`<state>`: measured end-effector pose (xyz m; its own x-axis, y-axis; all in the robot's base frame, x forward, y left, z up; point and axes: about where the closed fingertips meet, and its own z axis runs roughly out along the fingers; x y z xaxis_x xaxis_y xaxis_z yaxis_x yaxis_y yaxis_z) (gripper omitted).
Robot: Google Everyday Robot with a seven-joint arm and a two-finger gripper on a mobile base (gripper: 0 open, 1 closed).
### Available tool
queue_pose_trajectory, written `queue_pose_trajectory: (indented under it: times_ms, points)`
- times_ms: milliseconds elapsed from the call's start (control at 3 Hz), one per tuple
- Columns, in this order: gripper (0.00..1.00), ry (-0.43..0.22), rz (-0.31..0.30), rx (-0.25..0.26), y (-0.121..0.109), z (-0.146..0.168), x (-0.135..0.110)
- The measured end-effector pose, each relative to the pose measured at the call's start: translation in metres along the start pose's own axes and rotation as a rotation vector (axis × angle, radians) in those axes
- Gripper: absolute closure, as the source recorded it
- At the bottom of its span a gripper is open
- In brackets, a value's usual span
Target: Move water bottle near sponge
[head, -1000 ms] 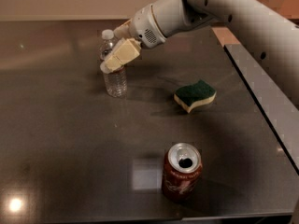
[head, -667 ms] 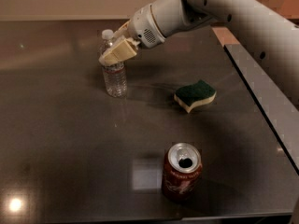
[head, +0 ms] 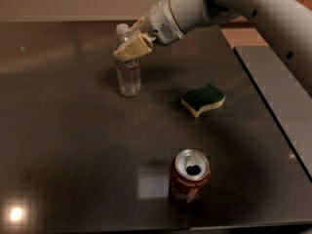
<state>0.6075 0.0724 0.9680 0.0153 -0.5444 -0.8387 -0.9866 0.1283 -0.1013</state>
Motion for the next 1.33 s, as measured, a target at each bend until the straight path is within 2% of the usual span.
queue_pose_trajectory:
  times_ms: [333, 667, 1333]
  points:
    - [1.00, 0.016, 0.040, 0.053, -0.013, -0.026, 0.012]
    - [1.00, 0.027, 0.096, 0.098, -0.025, -0.050, 0.030]
    - [1.00, 0.046, 0.174, 0.167, -0.031, -0.084, 0.063]
